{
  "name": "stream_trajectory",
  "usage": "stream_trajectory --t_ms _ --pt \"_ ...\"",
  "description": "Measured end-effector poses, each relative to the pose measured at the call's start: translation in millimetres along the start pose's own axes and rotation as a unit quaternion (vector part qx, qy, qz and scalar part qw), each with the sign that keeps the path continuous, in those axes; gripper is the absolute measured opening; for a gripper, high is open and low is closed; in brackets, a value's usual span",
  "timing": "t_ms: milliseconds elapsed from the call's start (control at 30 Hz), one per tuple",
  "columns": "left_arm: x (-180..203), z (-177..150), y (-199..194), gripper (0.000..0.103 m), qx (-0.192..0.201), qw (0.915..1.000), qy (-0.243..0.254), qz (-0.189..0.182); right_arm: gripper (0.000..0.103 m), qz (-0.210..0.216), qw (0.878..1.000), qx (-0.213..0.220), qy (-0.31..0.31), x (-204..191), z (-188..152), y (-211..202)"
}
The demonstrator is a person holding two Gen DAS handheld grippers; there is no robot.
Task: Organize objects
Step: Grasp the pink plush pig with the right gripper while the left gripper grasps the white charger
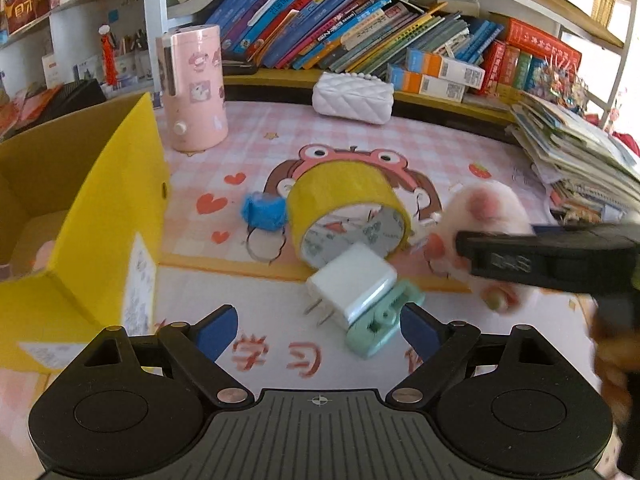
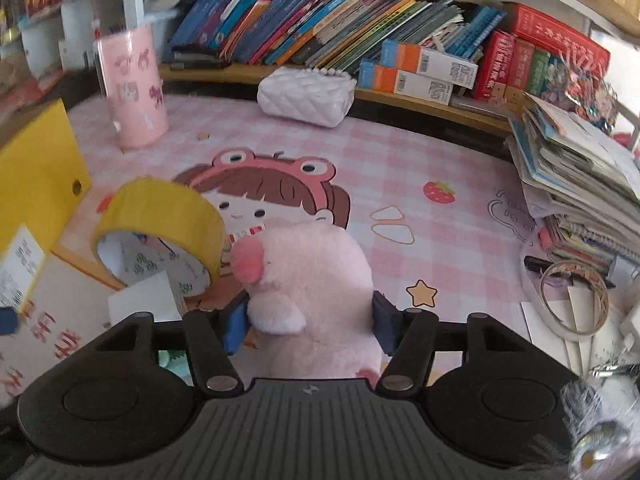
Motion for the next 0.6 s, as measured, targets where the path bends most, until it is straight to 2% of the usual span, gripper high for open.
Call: stream_trajectory --t_ms 200,433,533,600 --pt "6 14 30 0.09 -0.005 0.9997 -0.025 -0.002 0.058 -0.018 0.999 -0.004 0.04 20 -7 -25" --pt "13 14 57 0.089 -0.024 0.9987 -0.044 0.003 0.059 -0.01 0.998 -0.024 0.049 20 -28 -43" --pt "13 10 62 0.077 -0.037 0.9978 -0.055 0.007 0.059 -0.007 0.999 -0.028 0.041 15 -35 -47" --pt "11 10 62 0.066 -0.033 0.9967 -0.073 -0.011 0.059 -0.006 0.999 -0.031 0.035 13 -37 -48"
Point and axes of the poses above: each gripper's, at about its wrist camera, not at the fingertips, and y roughly the way its jaws point, x to its right, z to its top, the point moved 6 cm from there along y, roughly the way its jaws point
